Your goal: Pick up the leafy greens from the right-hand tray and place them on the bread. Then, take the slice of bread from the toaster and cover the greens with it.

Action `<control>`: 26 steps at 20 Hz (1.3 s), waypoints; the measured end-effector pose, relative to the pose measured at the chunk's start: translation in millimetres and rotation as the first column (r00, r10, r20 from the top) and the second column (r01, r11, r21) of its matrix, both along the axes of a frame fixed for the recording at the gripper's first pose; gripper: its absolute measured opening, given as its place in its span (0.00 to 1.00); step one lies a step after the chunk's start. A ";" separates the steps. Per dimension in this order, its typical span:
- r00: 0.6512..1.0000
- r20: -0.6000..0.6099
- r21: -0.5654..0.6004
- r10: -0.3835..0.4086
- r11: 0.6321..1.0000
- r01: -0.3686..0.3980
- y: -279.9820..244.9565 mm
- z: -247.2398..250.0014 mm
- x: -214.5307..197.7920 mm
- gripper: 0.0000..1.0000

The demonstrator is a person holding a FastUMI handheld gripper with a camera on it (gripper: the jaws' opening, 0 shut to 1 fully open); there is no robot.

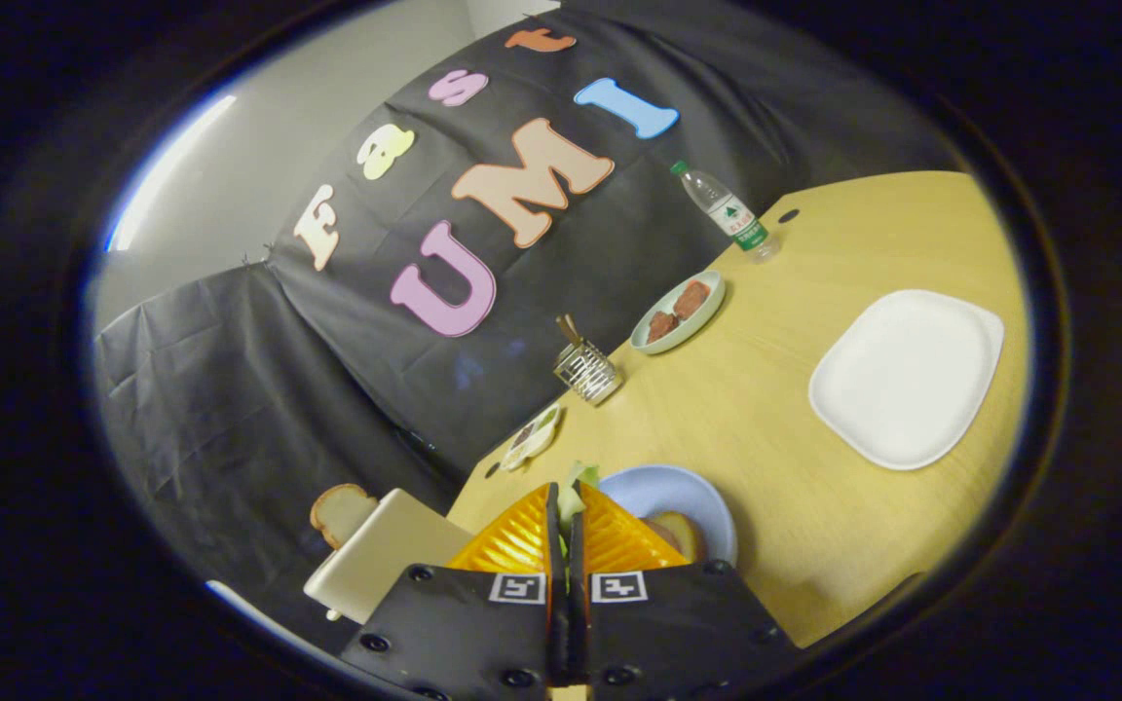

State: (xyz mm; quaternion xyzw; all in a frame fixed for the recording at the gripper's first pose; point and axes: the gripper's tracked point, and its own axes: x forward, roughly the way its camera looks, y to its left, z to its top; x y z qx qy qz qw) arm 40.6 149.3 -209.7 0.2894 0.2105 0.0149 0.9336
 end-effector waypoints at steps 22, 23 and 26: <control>0.952 -0.235 -0.333 0.197 0.904 -0.269 4.4 -56.8 -27.9 0.28; 0.954 -0.229 -0.344 0.191 0.902 -0.263 3.1 -56.8 -24.2 0.31; 0.961 -0.213 -0.383 0.175 0.890 -0.247 -3.3 -53.0 -21.7 0.47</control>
